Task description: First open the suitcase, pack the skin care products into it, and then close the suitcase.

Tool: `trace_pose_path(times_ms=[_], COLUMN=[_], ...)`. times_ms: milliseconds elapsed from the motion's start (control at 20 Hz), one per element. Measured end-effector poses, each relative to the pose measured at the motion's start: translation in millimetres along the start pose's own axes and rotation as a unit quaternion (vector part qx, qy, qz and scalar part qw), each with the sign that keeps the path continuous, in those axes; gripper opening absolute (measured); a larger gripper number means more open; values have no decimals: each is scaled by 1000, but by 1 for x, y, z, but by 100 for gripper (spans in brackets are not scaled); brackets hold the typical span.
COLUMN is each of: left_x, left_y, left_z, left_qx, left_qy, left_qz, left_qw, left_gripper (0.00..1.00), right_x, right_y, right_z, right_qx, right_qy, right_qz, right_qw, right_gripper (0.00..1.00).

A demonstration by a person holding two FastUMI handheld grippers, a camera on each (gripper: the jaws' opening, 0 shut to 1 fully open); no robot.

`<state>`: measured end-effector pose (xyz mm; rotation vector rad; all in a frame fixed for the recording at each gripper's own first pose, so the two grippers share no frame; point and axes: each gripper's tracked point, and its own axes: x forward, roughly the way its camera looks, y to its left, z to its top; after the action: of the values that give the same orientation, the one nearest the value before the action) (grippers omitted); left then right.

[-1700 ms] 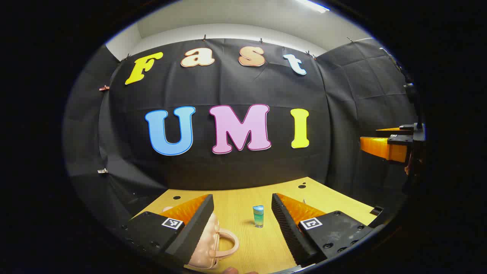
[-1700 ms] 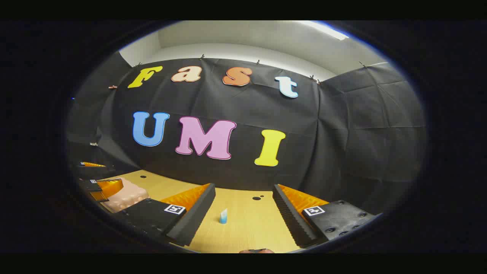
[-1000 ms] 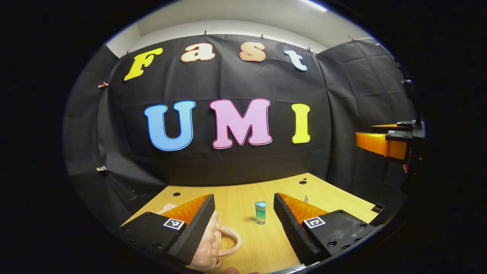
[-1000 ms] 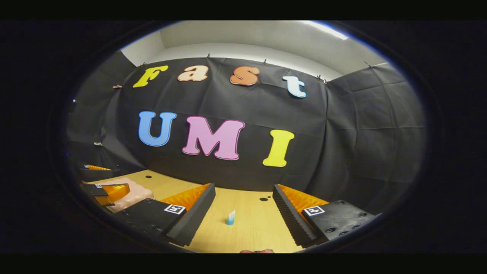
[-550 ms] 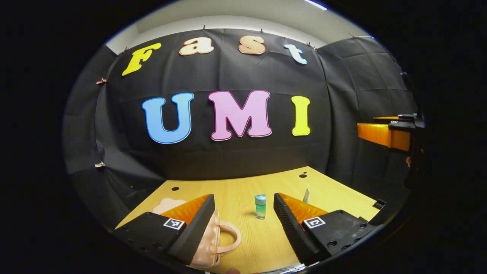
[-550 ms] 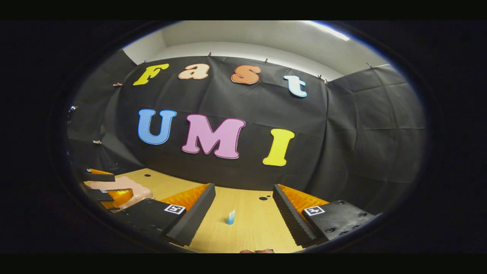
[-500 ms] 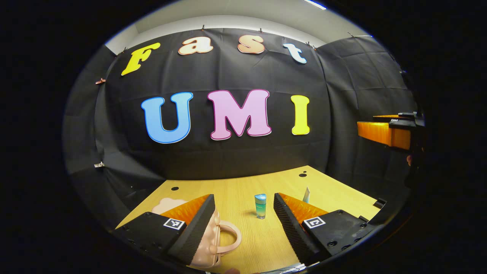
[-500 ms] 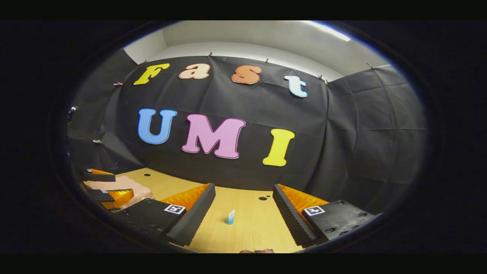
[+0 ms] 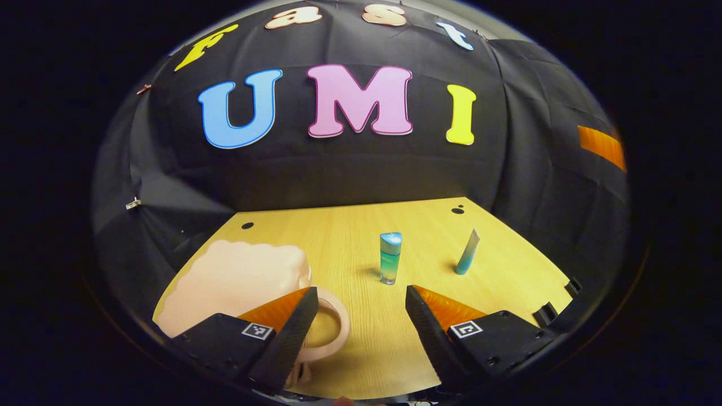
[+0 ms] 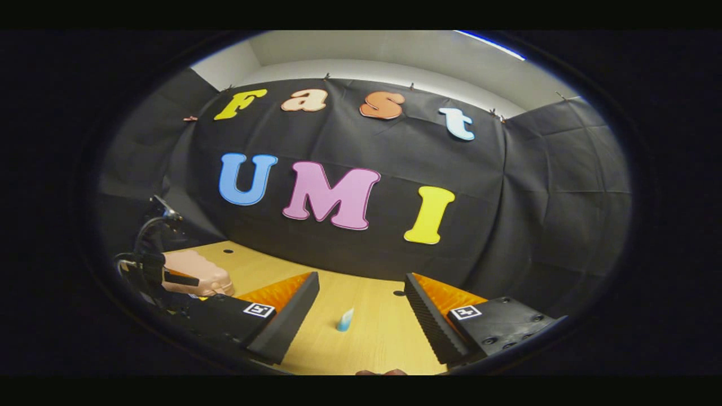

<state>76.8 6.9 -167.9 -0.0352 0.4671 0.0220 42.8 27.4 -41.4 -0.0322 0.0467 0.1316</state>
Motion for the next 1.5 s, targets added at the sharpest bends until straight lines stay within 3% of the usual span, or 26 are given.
trace_pose_path(times_ms=[250,400,500,650,700,800,850,950,1300,1500], left_x=[45,65,78,86,84,81,80,73,42,6], left_y=[13,23,22,18,18,15,12,12,34,79], left_z=[-48,-56,-65,-93,-99,-88,-80,-61,1,61], left_qx=[-41,-43,-46,-77,-78,-51,-29,-9,-52,-28], left_qy=[111,147,168,234,258,260,251,242,251,210], left_qz=[47,74,68,62,61,34,23,24,13,49], left_qw=[992,985,982,967,961,964,967,970,967,976], left_gripper=[98,98,92,85,79,25,20,16,15,14], right_x=[38,60,73,88,93,99,101,105,112,117], right_y=[-26,-45,-52,-52,-53,-51,-49,-47,-41,-43], right_z=[-45,-69,-80,-89,-90,-91,-92,-97,-93,-85], right_qx=[54,64,71,96,103,112,114,114,130,135], right_qy=[50,73,86,101,104,105,106,112,112,101], right_qz=[-2,0,3,10,10,13,15,21,45,51], right_qw=[997,995,994,990,989,988,988,987,984,984], right_gripper=[96,96,97,96,96,96,96,97,97,97])
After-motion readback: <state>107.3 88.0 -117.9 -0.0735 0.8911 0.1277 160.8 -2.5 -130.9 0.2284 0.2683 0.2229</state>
